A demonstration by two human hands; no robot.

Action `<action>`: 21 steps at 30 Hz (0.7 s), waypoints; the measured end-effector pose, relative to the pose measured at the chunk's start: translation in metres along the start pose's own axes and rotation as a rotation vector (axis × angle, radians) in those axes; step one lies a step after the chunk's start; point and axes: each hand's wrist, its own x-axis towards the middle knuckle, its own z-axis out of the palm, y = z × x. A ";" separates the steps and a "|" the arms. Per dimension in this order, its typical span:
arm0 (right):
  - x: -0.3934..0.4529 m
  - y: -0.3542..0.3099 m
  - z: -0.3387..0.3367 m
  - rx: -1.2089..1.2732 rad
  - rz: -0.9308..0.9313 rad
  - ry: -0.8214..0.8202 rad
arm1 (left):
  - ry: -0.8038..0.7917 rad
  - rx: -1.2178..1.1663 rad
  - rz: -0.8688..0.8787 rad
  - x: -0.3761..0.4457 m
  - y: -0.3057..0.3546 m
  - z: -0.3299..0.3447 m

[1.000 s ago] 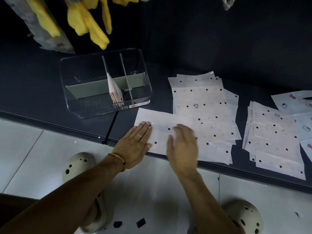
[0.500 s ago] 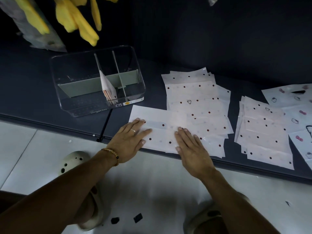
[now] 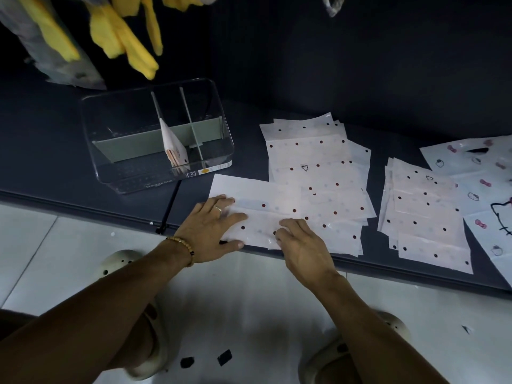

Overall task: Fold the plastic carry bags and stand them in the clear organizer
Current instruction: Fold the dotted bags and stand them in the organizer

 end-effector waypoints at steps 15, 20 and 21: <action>0.020 0.005 -0.020 0.395 0.199 -0.068 | 0.051 -0.027 0.015 0.003 0.008 -0.012; 0.023 0.009 -0.019 0.281 0.193 -0.048 | 0.109 -0.137 -0.055 0.009 0.003 -0.024; 0.026 0.010 -0.016 0.266 0.245 -0.007 | 0.107 -0.150 -0.083 0.008 0.000 -0.026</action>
